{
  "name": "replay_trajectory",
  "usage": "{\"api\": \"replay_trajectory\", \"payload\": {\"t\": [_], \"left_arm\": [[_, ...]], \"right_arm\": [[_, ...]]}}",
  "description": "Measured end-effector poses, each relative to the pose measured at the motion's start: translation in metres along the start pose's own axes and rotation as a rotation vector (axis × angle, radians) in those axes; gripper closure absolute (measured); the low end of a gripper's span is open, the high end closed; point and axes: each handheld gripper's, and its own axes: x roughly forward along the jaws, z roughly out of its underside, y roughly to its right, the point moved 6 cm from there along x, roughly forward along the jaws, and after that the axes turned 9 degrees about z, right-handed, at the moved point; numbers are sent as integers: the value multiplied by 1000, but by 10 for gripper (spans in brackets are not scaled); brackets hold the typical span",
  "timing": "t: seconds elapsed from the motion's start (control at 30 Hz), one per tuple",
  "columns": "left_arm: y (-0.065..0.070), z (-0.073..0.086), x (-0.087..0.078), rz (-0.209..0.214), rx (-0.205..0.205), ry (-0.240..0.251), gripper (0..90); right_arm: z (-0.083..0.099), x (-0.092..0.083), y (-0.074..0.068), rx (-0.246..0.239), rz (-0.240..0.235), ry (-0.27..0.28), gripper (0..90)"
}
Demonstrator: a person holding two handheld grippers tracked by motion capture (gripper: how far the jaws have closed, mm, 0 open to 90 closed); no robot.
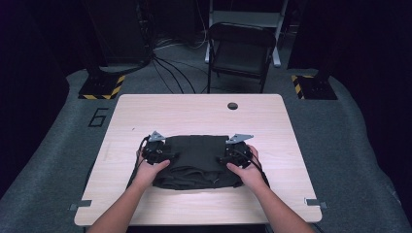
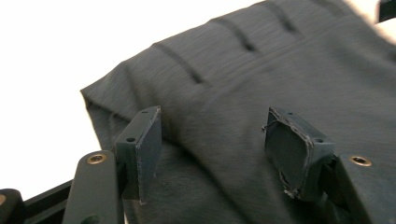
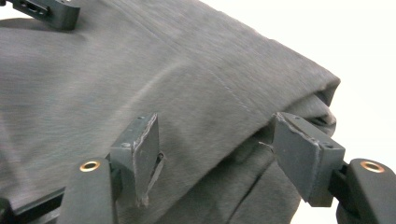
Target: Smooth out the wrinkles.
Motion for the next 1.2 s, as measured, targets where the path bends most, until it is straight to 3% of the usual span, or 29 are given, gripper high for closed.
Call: {"api": "replay_trajectory", "payload": {"t": [0.23, 0.5, 0.6, 0.97, 1.2], "left_arm": [[24, 4, -12, 71, 62, -21, 363], [34, 29, -20, 77, 127, -112, 351], [36, 36, -23, 76, 123, -109, 351], [40, 37, -47, 101, 95, -64, 349], [39, 44, -65, 88, 77, -35, 350]], "right_arm": [[1, -15, -17, -49, -36, 18, 314], [8, -29, -21, -59, -43, 31, 314], [11, -36, -21, -66, -45, 39, 314], [20, -59, -23, -40, -64, 61, 314], [28, -73, -27, -26, -72, 64, 310]]}}
